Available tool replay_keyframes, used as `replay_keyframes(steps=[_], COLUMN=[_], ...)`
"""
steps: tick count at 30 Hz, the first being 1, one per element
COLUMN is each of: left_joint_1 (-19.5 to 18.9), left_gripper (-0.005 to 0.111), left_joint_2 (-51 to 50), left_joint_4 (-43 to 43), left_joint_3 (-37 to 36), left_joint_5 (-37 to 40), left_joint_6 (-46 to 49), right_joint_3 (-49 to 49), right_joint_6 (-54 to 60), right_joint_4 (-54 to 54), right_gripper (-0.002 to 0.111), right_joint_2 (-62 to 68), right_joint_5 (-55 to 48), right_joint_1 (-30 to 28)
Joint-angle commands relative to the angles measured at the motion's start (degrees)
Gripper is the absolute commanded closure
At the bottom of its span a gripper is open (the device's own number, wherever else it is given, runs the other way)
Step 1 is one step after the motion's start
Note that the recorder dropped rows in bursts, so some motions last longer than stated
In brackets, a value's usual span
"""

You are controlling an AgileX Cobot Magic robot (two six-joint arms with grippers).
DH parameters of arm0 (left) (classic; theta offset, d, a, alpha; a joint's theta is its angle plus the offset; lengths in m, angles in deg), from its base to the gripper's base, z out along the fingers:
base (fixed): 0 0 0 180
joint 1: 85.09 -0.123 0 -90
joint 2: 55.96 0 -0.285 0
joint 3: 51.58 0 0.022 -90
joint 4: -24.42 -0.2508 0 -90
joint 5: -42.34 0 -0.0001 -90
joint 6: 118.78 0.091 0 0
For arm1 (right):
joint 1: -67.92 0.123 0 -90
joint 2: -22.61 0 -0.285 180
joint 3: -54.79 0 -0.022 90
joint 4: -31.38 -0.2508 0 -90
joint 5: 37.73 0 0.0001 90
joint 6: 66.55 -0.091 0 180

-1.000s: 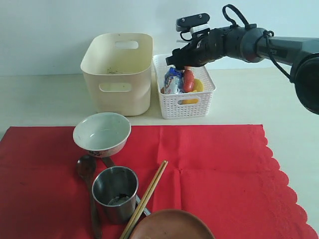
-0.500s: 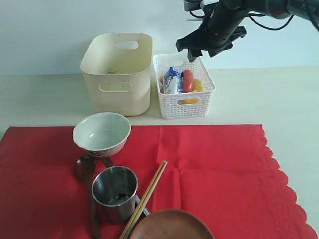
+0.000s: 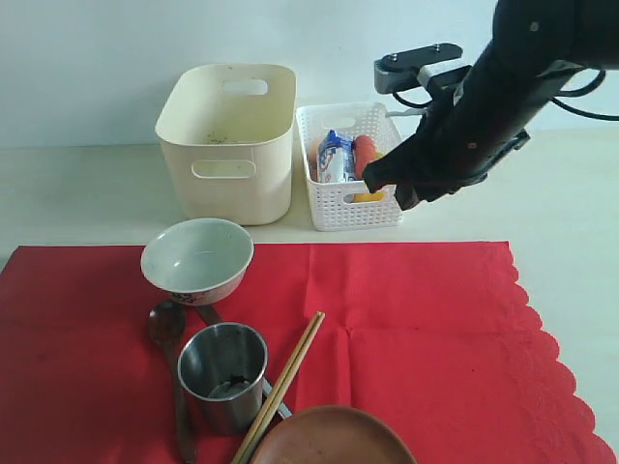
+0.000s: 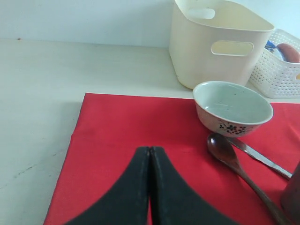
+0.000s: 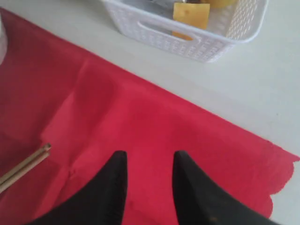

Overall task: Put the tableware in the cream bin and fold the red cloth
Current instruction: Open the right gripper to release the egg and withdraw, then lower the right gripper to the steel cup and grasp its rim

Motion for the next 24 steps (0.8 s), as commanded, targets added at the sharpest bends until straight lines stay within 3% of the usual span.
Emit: replay_keyframes(steps=[1, 12, 24], left_joint_1=[-0.20, -0.20, -0.20], left_gripper=[0.107, 0.107, 0.107], left_joint_2=[0.29, 0.29, 0.29], left_joint_4=[0.13, 0.13, 0.13], left_joint_3=[-0.12, -0.12, -0.12], left_joint_5=[-0.52, -0.52, -0.52], left_joint_6=[-0.35, -0.35, -0.35], right_joint_3=[-7.20, -17.85, -27.70], right_joint_6=[0.53, 0.68, 16.03], right_joint_4=[-0.04, -5.48, -15.47], right_gripper=[0.076, 0.076, 0.076], right_joint_2=[-10.77, -32.33, -31.36], right_joint_5=[0.62, -3.37, -0.17], right_joint_1=[2.29, 6.74, 6.74])
